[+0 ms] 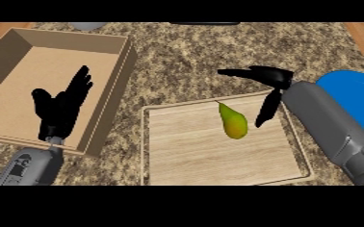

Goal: Pick the pear from the tray and place it in the plate

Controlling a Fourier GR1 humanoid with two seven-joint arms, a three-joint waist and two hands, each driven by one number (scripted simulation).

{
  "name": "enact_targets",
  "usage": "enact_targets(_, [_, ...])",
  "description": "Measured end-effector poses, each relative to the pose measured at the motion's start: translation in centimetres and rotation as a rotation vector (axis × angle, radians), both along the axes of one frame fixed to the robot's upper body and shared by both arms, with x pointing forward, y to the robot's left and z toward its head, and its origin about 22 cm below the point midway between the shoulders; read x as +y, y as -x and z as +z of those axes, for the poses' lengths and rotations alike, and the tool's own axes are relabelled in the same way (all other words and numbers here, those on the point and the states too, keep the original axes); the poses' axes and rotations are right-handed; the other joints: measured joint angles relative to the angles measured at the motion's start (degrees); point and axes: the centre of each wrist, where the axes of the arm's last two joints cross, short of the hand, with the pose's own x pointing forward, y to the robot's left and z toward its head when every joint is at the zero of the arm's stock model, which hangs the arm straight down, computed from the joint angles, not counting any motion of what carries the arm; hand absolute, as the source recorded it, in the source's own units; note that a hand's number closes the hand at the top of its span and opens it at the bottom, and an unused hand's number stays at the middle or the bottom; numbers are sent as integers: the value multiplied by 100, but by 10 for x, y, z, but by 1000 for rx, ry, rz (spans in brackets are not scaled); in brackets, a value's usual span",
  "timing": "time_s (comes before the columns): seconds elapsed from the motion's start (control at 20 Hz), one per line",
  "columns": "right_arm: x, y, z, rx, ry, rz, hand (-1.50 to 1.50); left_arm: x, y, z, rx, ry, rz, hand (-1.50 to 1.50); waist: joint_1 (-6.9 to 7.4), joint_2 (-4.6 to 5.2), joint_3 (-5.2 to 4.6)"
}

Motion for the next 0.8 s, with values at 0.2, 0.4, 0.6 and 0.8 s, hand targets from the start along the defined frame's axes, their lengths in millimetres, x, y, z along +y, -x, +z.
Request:
enact_targets(0.2, [9, -2, -1, -20, 80, 54, -150, -1, 1, -1, 2, -2, -2, 0, -13, -8, -2])
enact_targets(0.4, [18, -3, -2, -22, 125, 93, -150, -6, 3, 2, 6, -3, 2, 0, -25, -18, -3])
enact_targets(0.6, [35, 0, -12, -12, 148, 120, -150, -1, 5, 5, 1, 1, -1, 0, -37, -22, -4])
enact_targets(0.8, [45, -1, -11, -19, 168, 135, -150, -3, 4, 1, -4, -4, 4, 0, -62, -26, -4])
